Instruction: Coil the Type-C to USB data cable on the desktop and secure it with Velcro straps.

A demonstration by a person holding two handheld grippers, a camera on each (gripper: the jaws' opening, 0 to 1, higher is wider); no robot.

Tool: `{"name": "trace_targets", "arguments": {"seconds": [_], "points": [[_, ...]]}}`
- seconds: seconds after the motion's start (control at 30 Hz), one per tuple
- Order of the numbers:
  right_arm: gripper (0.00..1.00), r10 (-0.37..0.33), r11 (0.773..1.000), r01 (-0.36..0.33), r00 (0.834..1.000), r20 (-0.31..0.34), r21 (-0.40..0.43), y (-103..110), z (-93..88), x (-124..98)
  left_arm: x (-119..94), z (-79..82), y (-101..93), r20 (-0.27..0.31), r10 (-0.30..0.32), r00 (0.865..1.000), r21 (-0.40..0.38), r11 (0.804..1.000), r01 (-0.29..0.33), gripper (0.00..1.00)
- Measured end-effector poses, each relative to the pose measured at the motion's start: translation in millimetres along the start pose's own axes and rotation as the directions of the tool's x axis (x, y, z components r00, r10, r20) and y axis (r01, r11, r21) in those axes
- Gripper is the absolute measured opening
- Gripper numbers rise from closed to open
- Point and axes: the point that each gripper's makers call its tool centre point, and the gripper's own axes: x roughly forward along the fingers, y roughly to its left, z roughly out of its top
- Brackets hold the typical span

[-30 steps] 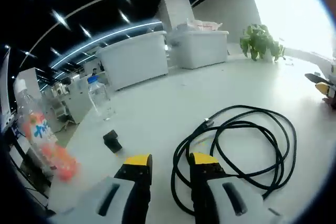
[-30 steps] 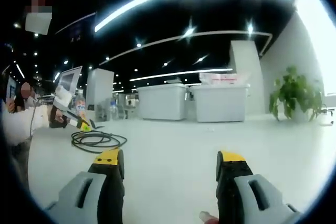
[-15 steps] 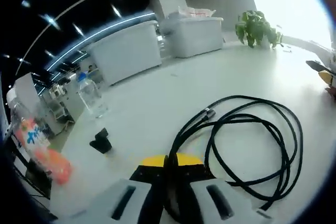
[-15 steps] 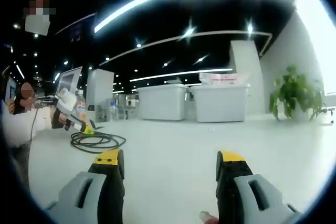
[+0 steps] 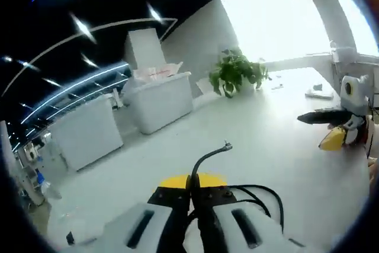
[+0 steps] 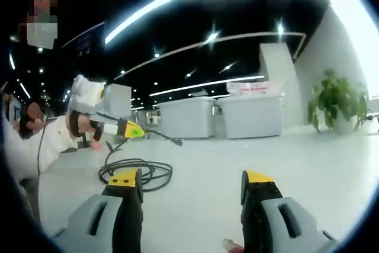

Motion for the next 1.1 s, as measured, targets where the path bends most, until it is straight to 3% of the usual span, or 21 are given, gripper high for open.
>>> {"name": "trace_targets", "arguments": {"seconds": [0.1, 0.13, 0.2, 0.27, 0.37, 0.43, 0.5, 0.57, 0.6, 0.7, 0.77, 0.8, 0.83, 0.87, 0.93, 1.03, 1.1], "points": [[0.64, 0.02, 1.0, -0.021, 1.0, 0.021, 0.022, -7.2, 13.0, -1.1, 14.6, 17.0, -30.2, 0.059, -0.117, 0.991, -0.075, 0.99, 0.121, 0.04], [0.64, 0.02, 0.998, -0.024, 0.998, 0.06, 0.055, -13.0, 25.0, -1.0, 18.3, 18.5, -44.1, 0.062, -0.171, 0.983, -0.083, 0.981, 0.176, 0.04], [0.64, 0.006, 0.989, -0.031, 0.984, 0.177, 0.143, -31.8, 58.7, -1.8, 19.4, 23.1, -53.0, 0.079, -0.198, 0.977, -0.09, 0.975, 0.205, 0.04], [0.59, -0.017, 0.99, -0.013, 0.977, 0.214, 0.138, -48.4, 79.7, -0.4, 14.2, 30.5, -47.4, 0.105, -0.165, 0.981, -0.039, 0.985, 0.17, 0.04], [0.44, -0.011, 1.0, 0.015, 0.98, 0.197, -0.018, -60.5, 96.4, 12.1, -4.5, 54.2, -33.1, 0.235, -0.123, 0.964, -0.101, 0.983, 0.15, 0.04], [0.43, 0.022, 0.999, -0.027, 0.981, 0.194, 0.024, -59.7, 104.2, 29.5, -15.6, 68.1, -27.4, 0.284, -0.123, 0.951, -0.125, 0.979, 0.164, 0.04], [0.43, 0.054, 0.99, -0.078, 0.979, 0.196, 0.118, -56.0, 107.0, 44.7, -18.2, 78.8, -19.9, 0.291, -0.1, 0.951, -0.097, 0.986, 0.134, 0.04], [0.41, 0.053, 0.965, -0.098, 0.982, 0.184, 0.245, -55.6, 105.7, 64.2, -16.2, 90.5, -13.8, 0.299, -0.078, 0.951, -0.058, 0.993, 0.1, 0.04], [0.37, 0.061, 0.956, -0.11, 0.982, 0.181, 0.271, -53.9, 103.8, 74.6, -15.9, 95.8, -12.8, 0.313, -0.081, 0.946, -0.069, 0.992, 0.108, 0.04], [0.3, 0.061, 0.967, -0.092, 0.989, 0.133, 0.239, -49.8, 82.6, 96.5, -14.2, 101.0, -9.7, 0.336, -0.085, 0.938, -0.109, 0.986, 0.129, 0.04], [0.3, 0.082, 0.961, -0.108, 0.99, 0.111, 0.254, -45.3, 62.9, 102.6, -10.9, 92.9, -5.4, 0.307, -0.079, 0.948, -0.087, 0.99, 0.11, 0.04], [0.29, 0.096, 0.947, -0.114, 0.993, 0.074, 0.299, -42.0, 50.7, 103.5, -9.0, 89.0, -1.0, 0.298, -0.067, 0.952, -0.086, 0.992, 0.096, 0.04], [0.29, 0.153, 0.946, -0.154, 0.988, 0.026, 0.287, -33.9, 40.9, 102.4, -7.0, 86.1, 1.5, 0.294, -0.067, 0.954, -0.086, 0.992, 0.096, 0.04], [0.29, 0.179, 0.954, -0.179, 0.984, 0.023, 0.242, -30.6, 34.9, 101.8, -4.9, 83.1, 4.2, 0.287, -0.07, 0.956, -0.092, 0.991, 0.1, 0.04], [0.29, 0.189, 0.97, -0.178, 0.981, -0.053, 0.166, -29.3, 17.3, 103.1, 0.3, 76.7, 6.8, 0.274, -0.075, 0.959, -0.105, 0.989, 0.108, 0.04], [0.29, 0.251, 0.952, -0.234, 0.965, -0.069, 0.199, -14.5, 9.2, 104.0, 8.5, 58.8, 16.6, 0.21, -0.046, 0.977, -0.069, 0.996, 0.061, 0.04], [0.28, 0.271, 0.95, -0.25, 0.958, -0.096, 0.186, -7.2, 4.0, 103.6, 10.8, 53.6, 20.4, 0.196, -0.044, 0.98, -0.073, 0.996, 0.059, 0.04]]}}
